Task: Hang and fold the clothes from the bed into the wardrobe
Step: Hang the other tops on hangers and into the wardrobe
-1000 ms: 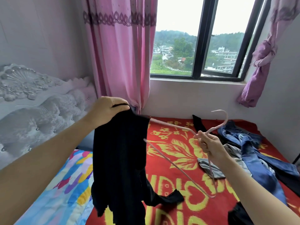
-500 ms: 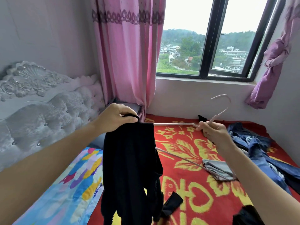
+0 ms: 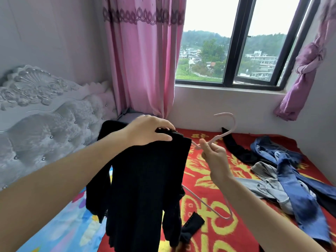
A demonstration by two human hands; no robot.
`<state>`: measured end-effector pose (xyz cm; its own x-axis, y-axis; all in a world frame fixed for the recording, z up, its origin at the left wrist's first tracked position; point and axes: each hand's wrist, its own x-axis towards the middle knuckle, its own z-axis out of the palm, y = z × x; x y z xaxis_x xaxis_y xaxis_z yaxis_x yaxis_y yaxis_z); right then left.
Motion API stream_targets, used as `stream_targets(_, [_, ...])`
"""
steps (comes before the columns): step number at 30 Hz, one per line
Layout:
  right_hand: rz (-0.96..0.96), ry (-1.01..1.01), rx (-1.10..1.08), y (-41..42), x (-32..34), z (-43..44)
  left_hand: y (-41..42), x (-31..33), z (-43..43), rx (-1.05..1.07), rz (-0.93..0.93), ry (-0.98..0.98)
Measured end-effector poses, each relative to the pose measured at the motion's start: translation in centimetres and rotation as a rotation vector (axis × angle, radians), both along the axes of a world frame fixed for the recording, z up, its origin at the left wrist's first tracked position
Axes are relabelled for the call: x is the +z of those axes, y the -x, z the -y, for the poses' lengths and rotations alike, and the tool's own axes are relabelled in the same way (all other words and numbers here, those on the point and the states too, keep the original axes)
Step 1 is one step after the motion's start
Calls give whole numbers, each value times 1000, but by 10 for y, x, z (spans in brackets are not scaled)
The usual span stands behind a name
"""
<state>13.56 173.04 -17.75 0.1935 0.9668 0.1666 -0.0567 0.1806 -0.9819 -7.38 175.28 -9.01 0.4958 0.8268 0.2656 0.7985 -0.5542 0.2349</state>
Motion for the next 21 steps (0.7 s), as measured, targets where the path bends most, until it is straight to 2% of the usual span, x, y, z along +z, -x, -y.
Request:
stream_targets(2, [-30, -14, -36, -13, 2, -6, 19, 12, -3, 105, -224, -68])
stream_targets(3, [-35, -16, -44, -19, 3, -8, 28, 17, -4, 140, -245, -47])
stream_targets(5, [-29, -21, -45, -24, 5, -12, 39, 24, -7, 114, -141, 33])
stream_targets(7, [-12, -33, -43, -26, 8, -14, 43, 26, -9, 13, 51, 113])
stream_targets(10, [-19, -50, -54, -25, 15, -14, 39, 25, -7, -37, 205, 133])
stream_targets(18, [164, -112, -63, -2, 24, -7, 11, -5, 0, 29, 217, -16])
stream_targets(21, [198, -93, -53, 0, 20, -6, 6, -14, 2, 56, 158, -42])
